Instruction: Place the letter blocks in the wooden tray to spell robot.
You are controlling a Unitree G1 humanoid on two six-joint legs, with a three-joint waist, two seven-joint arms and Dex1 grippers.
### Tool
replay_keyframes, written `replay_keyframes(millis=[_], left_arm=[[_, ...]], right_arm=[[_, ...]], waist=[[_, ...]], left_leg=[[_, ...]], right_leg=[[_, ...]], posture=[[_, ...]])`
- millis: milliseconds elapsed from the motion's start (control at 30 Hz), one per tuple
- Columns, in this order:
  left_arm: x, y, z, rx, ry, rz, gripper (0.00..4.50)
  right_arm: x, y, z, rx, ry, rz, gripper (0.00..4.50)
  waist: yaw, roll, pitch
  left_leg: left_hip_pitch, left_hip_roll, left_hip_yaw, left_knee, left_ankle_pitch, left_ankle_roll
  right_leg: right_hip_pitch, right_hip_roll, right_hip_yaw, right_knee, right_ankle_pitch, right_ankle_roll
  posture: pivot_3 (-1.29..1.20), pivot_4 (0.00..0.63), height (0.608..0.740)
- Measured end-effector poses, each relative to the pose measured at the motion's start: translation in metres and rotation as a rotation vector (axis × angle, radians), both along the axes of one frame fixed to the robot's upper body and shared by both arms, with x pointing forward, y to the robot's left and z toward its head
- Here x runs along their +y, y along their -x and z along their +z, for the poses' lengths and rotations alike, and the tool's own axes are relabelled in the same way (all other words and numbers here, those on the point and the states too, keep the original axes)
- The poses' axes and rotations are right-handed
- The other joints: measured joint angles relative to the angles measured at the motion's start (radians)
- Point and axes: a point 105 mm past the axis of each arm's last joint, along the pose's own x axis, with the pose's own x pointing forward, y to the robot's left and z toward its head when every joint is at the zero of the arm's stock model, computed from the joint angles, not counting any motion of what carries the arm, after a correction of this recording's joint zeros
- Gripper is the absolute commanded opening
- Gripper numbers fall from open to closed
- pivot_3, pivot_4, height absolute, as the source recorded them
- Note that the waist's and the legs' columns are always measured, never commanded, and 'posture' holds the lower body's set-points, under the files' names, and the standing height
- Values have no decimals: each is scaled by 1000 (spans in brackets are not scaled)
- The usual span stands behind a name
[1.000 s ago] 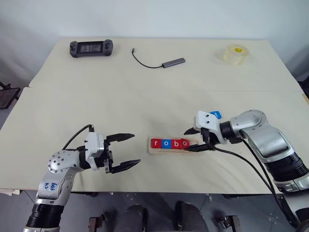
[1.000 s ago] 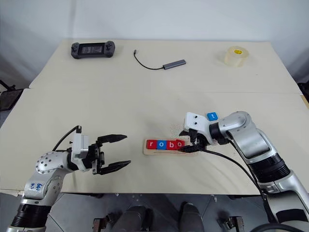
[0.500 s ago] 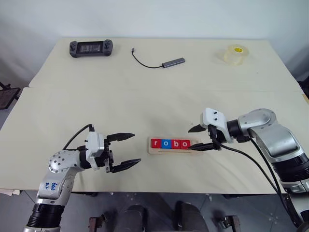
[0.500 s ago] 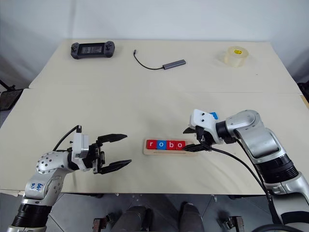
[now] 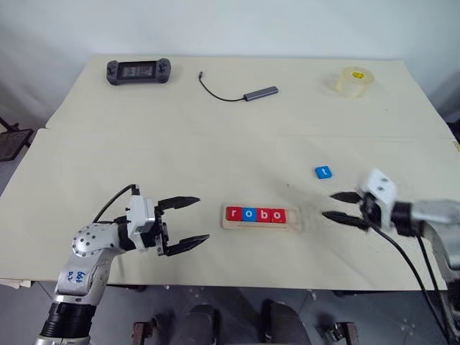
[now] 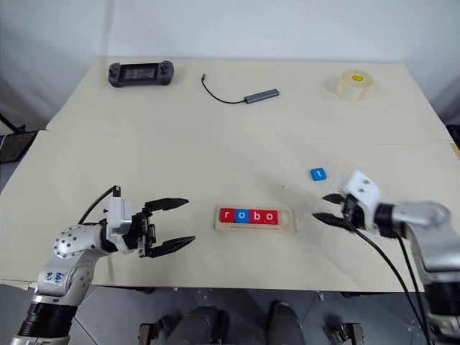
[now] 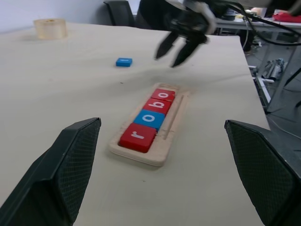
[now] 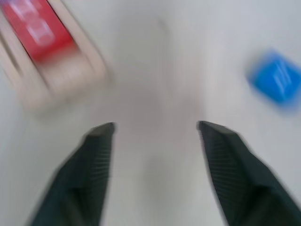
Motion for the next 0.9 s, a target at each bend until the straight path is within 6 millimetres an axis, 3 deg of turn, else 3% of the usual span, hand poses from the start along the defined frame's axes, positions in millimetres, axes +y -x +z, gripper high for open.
replay_keyframes(millis=[67,233,433,700,900], left_arm=[[1,-4,1,-2,7,11,4500],[1,-8,2,-3,19,20,4500],[-2,-11,9,-28,30,14,4500],[-3,-16,7,-18,45,20,4500],[-6,-15,7,-25,47,13,4500]], right_arm=[[-12,9,-3,-61,-64,-80,4451],[-28,22,-8,-192,-194,-266,4451],[-27,18,-7,-274,-226,-327,4451],[2,-38,30,-212,-261,-304,4451],[26,-71,29,-81,-286,-344,4451]], waist=[[-4,0,0],[-10,1,0],[-8,1,-1],[-18,1,-1],[-12,1,-1]], left_leg=[[1,0,1,0,0,0],[4,2,4,0,0,0],[5,1,4,0,0,0],[3,1,4,2,0,0],[1,1,2,2,0,0]], right_leg=[[0,0,1,0,0,0],[0,2,5,3,0,0],[0,2,7,4,0,0],[-2,1,7,6,0,0],[-3,1,5,5,-1,-1]], posture=[[0,150,740],[0,150,740],[0,150,740],[0,150,740],[0,150,740]])
